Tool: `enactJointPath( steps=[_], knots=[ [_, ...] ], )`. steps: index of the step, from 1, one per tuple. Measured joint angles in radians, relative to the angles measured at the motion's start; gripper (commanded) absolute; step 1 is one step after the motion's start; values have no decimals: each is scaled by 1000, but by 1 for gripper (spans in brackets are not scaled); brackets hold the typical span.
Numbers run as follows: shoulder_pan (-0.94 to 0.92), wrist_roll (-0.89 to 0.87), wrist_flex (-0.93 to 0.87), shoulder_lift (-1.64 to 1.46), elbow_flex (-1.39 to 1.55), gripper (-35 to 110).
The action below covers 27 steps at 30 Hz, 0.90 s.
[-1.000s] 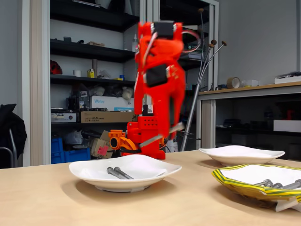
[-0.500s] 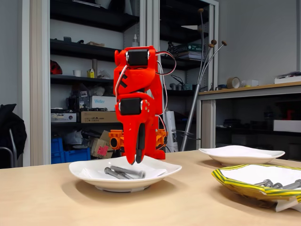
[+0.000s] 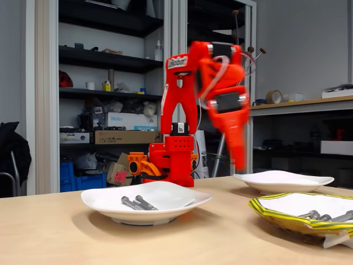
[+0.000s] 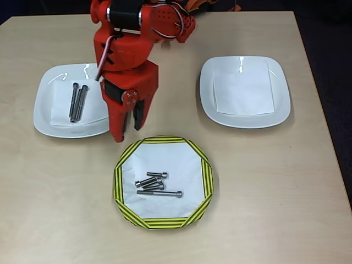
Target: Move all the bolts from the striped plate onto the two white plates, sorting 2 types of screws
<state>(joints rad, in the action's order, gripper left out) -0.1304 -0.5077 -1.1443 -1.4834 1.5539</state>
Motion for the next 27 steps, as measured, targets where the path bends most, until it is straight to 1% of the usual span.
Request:
enactJointPath(
  steps=[3, 7, 16, 20, 27],
  knots=[
    [48, -61, 32, 64, -71, 16],
    [95, -97, 80, 141, -107, 16],
    [126, -97, 184, 282, -150, 15],
    [120, -97, 184, 354, -212, 14],
    [123, -107, 130, 486, -357, 13]
  ],
)
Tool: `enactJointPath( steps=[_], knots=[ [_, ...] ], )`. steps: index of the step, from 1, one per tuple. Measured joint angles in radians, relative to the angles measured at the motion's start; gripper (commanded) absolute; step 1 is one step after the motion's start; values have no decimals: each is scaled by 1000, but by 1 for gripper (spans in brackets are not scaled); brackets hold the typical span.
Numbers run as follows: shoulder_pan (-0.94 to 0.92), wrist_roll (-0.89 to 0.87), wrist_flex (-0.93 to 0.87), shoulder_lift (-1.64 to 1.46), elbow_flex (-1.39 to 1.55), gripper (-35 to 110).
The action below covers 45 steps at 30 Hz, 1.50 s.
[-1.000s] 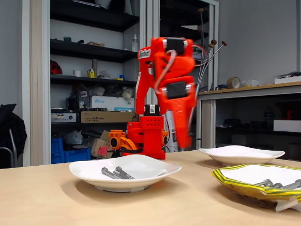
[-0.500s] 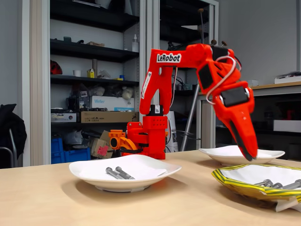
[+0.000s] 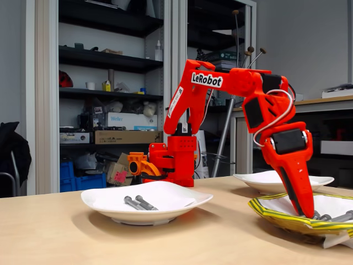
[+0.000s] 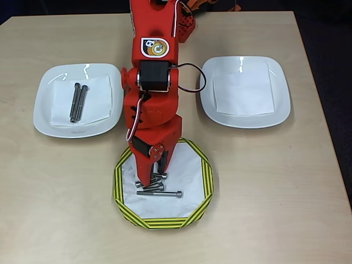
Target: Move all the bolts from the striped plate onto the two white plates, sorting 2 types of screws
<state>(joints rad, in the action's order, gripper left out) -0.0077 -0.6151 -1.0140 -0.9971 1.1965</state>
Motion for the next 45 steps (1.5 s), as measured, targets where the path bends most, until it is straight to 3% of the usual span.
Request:
enactJointPath(
  steps=[8, 22, 32, 38, 45],
  knots=[
    [-2, -31, -34, 104, -156, 0],
    [0, -54, -140, 91, -202, 0],
    [25, -135, -195, -80, -132, 0],
    [126, -348, -187, -295, 118, 0],
    [308, -738, -106, -604, 506, 0]
  ],
)
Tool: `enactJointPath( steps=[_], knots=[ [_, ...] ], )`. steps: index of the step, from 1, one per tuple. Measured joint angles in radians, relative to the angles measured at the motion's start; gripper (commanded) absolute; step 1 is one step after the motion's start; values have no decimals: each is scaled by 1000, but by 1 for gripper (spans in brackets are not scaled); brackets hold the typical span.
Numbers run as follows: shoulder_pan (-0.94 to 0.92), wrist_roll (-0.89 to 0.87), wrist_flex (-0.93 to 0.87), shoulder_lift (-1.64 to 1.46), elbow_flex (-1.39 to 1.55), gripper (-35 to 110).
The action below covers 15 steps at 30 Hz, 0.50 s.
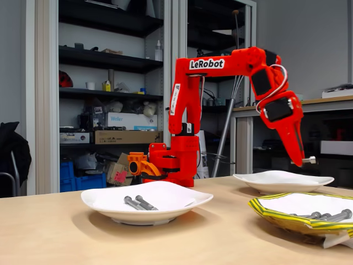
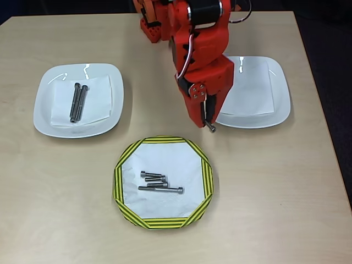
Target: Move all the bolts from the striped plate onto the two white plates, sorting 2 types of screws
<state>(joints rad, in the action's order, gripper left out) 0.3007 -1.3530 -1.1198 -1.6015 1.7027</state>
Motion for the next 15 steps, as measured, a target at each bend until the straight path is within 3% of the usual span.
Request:
enactJointPath(
  steps=[7, 11, 15],
  knots=[
    [216, -391, 78, -189, 239, 0],
    [314, -618, 94, -249, 314, 21],
    [337, -698, 92, -295, 337, 21]
  ],
)
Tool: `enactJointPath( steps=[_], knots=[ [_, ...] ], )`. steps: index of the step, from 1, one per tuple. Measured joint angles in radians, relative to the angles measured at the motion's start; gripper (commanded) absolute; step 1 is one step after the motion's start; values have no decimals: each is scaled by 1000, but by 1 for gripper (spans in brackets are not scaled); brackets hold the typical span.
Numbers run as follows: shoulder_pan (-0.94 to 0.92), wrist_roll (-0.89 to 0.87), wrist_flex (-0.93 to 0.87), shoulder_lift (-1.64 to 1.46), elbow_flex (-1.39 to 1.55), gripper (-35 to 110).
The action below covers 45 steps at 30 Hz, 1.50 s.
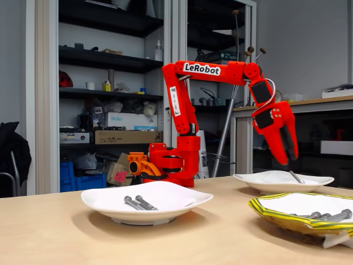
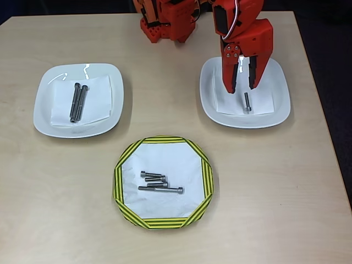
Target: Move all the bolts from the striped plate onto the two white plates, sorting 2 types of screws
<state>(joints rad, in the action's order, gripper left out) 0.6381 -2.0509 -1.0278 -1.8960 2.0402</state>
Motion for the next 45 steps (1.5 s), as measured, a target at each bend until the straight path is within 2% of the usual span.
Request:
enactJointPath(
  steps=[3, 7, 12, 16, 20, 27, 34, 45],
  knots=[
    [-46, 32, -2, -5, 0, 19],
    [-199, 290, 54, 15, -18, 17],
    [-448, 870, 201, 181, -170, 14],
    [-548, 1365, 296, 311, -259, 13],
    [-626, 1700, 351, 431, -333, 12],
    [-669, 1773, 230, 626, -526, 13],
    [-661, 1675, 118, 733, -621, 10],
    [-672, 1600, 87, 810, -686, 7]
  ],
)
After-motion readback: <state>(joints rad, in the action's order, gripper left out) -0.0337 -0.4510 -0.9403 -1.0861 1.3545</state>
